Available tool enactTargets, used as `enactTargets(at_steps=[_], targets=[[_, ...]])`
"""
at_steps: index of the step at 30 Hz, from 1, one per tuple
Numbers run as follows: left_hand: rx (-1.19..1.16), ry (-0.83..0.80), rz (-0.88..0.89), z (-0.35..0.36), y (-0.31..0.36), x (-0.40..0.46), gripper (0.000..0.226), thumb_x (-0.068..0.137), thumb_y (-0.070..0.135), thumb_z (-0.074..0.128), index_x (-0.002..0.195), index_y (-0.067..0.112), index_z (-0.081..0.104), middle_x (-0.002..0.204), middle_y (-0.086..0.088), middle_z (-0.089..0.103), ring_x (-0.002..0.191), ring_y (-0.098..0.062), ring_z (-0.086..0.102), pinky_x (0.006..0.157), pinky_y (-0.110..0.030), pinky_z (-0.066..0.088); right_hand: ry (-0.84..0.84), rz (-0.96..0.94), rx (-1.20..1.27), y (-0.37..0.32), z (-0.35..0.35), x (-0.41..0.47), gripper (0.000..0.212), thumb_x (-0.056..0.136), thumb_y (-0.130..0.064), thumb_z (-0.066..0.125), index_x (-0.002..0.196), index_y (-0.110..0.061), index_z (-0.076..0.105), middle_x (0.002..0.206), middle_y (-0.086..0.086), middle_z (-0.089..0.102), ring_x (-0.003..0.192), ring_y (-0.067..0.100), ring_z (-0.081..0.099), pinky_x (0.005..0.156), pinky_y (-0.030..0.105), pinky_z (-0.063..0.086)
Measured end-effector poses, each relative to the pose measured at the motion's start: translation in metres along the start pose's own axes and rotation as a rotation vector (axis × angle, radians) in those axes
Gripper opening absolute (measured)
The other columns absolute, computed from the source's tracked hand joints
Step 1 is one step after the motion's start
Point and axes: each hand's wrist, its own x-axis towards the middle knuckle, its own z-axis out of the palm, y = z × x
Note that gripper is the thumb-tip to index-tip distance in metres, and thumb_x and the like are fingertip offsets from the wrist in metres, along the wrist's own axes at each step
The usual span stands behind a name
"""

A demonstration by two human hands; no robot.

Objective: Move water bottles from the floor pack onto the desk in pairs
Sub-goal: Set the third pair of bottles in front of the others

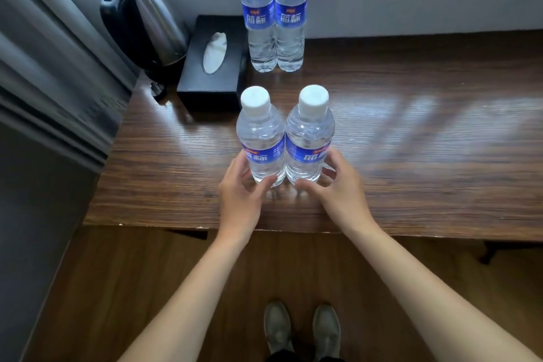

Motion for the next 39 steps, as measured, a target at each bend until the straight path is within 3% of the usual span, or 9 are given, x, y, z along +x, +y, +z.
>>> enactTargets(at_steps=[6,11,19,23,27,32,35,39], targets=[[0.022,0.131,-0.011,0.008,0.006,-0.008,0.057,0.071,0.022,0.086,0.121,0.015,0.061,0.115,0.005,0.07,0.106,-0.003,0.066,0.091,-0.013,0.05,0.061,-0.004,-0.047,0.0,0.005,-0.002,0.061,0.068,-0.025,0.086,0.121,-0.024,0.057,0.116,-0.014,0.065,0.106,0.003,0.061,0.093,0.033,0.053],[0.042,0.255,-0.028,0.016,0.01,-0.014,0.064,0.065,0.031,0.088,0.12,0.016,0.057,0.115,0.005,0.065,0.105,-0.002,0.062,0.084,-0.007,0.048,0.144,-0.027,-0.078,0.006,0.011,-0.005,0.061,0.066,-0.034,0.086,0.119,-0.027,0.057,0.113,-0.014,0.066,0.104,0.006,0.062,0.089,0.039,0.054],[0.06,0.213,0.004,0.016,0.004,-0.018,0.071,0.069,0.02,0.087,0.13,0.019,0.051,0.121,0.003,0.062,0.107,-0.012,0.064,0.086,-0.025,0.056,0.174,-0.052,-0.077,0.008,0.015,-0.008,0.061,0.067,-0.032,0.085,0.122,-0.024,0.058,0.114,-0.012,0.066,0.102,0.007,0.063,0.088,0.034,0.055],[0.093,0.225,-0.01,0.017,0.001,-0.017,0.06,0.071,0.014,0.086,0.123,0.021,0.057,0.112,0.006,0.069,0.103,-0.011,0.067,0.087,-0.035,0.056,0.191,-0.06,-0.073,0.009,0.017,-0.009,0.062,0.068,-0.03,0.085,0.123,-0.022,0.058,0.114,-0.012,0.066,0.103,0.003,0.062,0.09,0.024,0.052],[0.07,0.227,-0.024,0.02,0.002,-0.014,0.058,0.073,0.01,0.083,0.124,0.02,0.058,0.114,0.007,0.069,0.105,-0.007,0.066,0.09,-0.029,0.055,0.206,-0.061,-0.052,0.009,0.021,-0.012,0.062,0.069,-0.028,0.085,0.125,-0.023,0.057,0.116,-0.013,0.065,0.105,0.001,0.061,0.091,0.02,0.051],[0.005,0.199,-0.03,0.019,0.004,-0.016,0.065,0.074,0.007,0.083,0.132,0.016,0.055,0.121,0.004,0.067,0.111,-0.001,0.063,0.089,-0.007,0.048,0.268,-0.069,-0.039,0.008,0.026,-0.016,0.065,0.069,-0.025,0.085,0.127,-0.023,0.056,0.12,-0.013,0.063,0.108,0.0,0.059,0.088,0.009,0.045],[0.041,0.22,-0.015,0.019,0.002,-0.019,0.073,0.07,0.009,0.086,0.136,0.016,0.053,0.125,0.005,0.063,0.115,0.001,0.06,0.094,-0.01,0.048,0.34,-0.083,-0.038,0.012,0.029,-0.019,0.066,0.067,-0.022,0.086,0.125,-0.021,0.056,0.12,-0.008,0.055,0.107,-0.003,0.055,0.086,0.01,0.047],[0.036,0.256,-0.034,0.024,-0.001,-0.018,0.068,0.068,0.009,0.087,0.13,0.017,0.059,0.119,0.005,0.066,0.113,-0.002,0.062,0.097,-0.017,0.05,0.385,-0.089,-0.023,0.016,0.036,-0.021,0.06,0.067,-0.02,0.086,0.118,-0.03,0.057,0.11,-0.009,0.056,0.1,-0.002,0.057,0.08,0.015,0.052]])
